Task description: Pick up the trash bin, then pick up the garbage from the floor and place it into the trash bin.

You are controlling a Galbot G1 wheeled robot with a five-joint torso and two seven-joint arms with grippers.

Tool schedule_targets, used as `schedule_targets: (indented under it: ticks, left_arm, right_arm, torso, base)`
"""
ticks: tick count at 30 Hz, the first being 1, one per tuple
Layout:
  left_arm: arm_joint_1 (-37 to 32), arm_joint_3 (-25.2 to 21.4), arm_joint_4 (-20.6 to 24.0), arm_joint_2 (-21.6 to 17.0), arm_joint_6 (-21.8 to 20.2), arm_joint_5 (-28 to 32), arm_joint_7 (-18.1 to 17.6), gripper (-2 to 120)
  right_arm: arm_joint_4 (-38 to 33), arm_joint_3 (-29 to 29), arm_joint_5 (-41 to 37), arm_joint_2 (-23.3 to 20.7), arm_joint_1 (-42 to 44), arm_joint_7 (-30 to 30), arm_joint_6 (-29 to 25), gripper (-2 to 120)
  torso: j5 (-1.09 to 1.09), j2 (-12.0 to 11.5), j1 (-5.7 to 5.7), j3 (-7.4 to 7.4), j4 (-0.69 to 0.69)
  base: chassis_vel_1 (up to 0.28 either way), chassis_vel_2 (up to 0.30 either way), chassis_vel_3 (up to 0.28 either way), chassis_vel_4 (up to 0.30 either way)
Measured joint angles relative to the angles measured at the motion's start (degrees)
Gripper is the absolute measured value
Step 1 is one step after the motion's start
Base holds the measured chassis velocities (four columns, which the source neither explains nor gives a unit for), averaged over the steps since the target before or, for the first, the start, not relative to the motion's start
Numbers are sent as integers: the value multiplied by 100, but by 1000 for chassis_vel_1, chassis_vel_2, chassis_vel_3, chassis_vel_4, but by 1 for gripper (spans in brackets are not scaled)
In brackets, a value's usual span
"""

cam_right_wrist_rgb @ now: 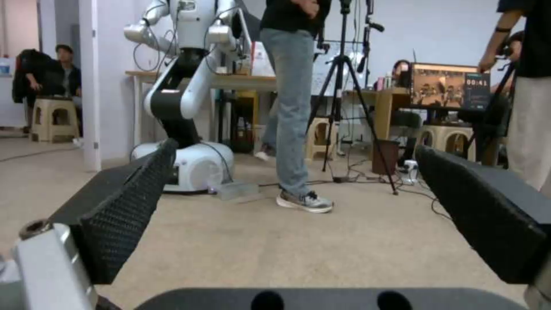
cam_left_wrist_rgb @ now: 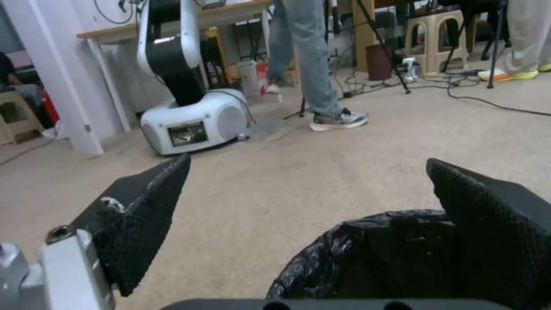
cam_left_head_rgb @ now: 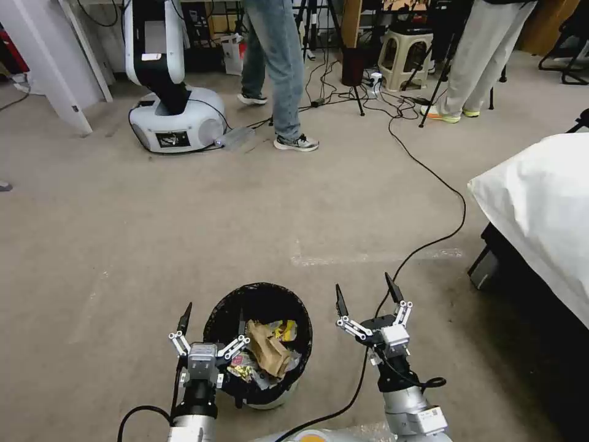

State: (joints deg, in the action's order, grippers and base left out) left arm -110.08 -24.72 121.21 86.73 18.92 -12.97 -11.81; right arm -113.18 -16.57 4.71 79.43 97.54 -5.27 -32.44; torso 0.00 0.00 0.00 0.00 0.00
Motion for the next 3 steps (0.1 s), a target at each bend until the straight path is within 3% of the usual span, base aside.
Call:
schedule_targets:
  ticks: [3]
  left_arm:
    - [0,0,1,0,-2,1,-1,100]
  right_arm:
    - [0,0,-1,0,0,1,0,100]
  torso:
    - [0,0,0,0,0]
  base:
    - [0,0,0,0]
